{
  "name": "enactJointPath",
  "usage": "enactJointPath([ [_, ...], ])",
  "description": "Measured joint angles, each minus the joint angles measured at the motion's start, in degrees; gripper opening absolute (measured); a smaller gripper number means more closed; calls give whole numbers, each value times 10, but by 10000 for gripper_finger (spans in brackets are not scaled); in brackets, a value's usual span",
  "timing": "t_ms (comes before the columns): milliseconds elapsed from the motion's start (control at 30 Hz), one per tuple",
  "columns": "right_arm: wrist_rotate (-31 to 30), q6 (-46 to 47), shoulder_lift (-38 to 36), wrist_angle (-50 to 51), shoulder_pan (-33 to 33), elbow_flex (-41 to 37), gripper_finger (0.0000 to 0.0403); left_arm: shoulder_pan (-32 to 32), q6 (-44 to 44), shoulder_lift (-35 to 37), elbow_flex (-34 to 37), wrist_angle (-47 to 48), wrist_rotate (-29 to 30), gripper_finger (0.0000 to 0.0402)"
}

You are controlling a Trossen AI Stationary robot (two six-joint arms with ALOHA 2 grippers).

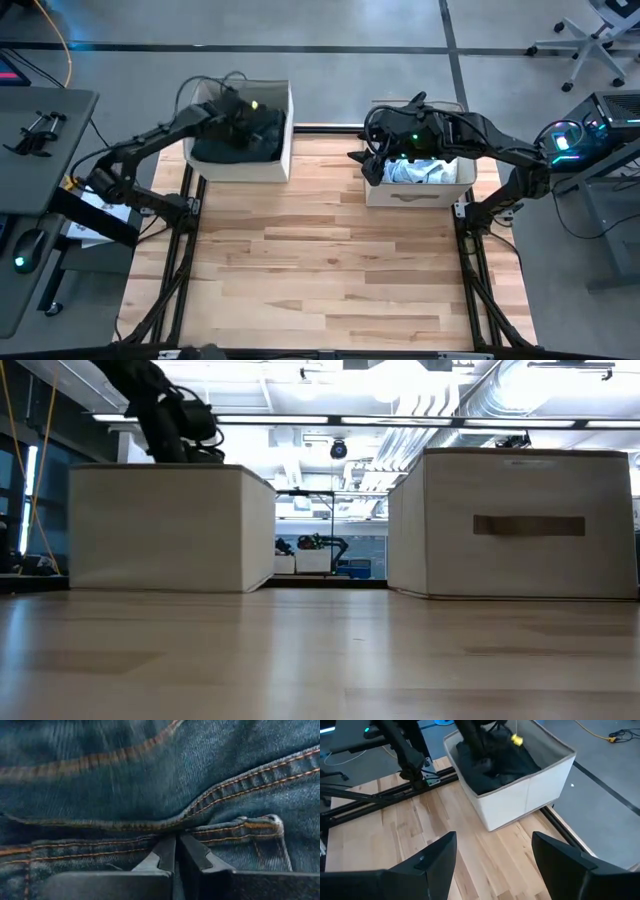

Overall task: Sort clothes
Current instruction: Put the dark blue pants into the left laundry organizer, then return to Home Position

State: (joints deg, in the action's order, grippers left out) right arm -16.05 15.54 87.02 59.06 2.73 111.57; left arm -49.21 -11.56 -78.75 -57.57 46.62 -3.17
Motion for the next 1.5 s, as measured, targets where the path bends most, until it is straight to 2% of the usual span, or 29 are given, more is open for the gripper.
enactJointPath([
  [167,1,4,0,0,-3,0,243,76,-109,35,19,51,-4,0],
  [333,1,9,0,0,-3,0,243,143,-223,65,38,50,17,0],
  [433,1,9,0,1,-3,0,243,177,-274,75,49,49,23,0],
  [533,1,9,0,2,-3,0,243,206,-294,76,52,50,55,0],
  [600,1,9,0,2,-3,0,243,210,-282,74,53,44,80,0],
  [667,2,5,0,2,-3,0,243,193,-221,69,53,19,87,0],
  [800,2,-8,0,2,-2,0,243,128,-120,55,53,-43,69,0],
  [900,2,-10,0,2,-1,0,243,83,-51,51,52,-48,65,0],
  [1000,2,-10,0,2,-1,0,243,63,2,58,41,-27,40,0],
  [1200,-7,-6,0,31,-5,0,243,88,16,102,-20,61,61,0],
  [1367,-11,9,-1,121,-5,0,243,114,-1,145,-78,95,59,0],
  [1500,56,13,-1,244,-12,0,243,139,2,181,-115,98,57,0],
])
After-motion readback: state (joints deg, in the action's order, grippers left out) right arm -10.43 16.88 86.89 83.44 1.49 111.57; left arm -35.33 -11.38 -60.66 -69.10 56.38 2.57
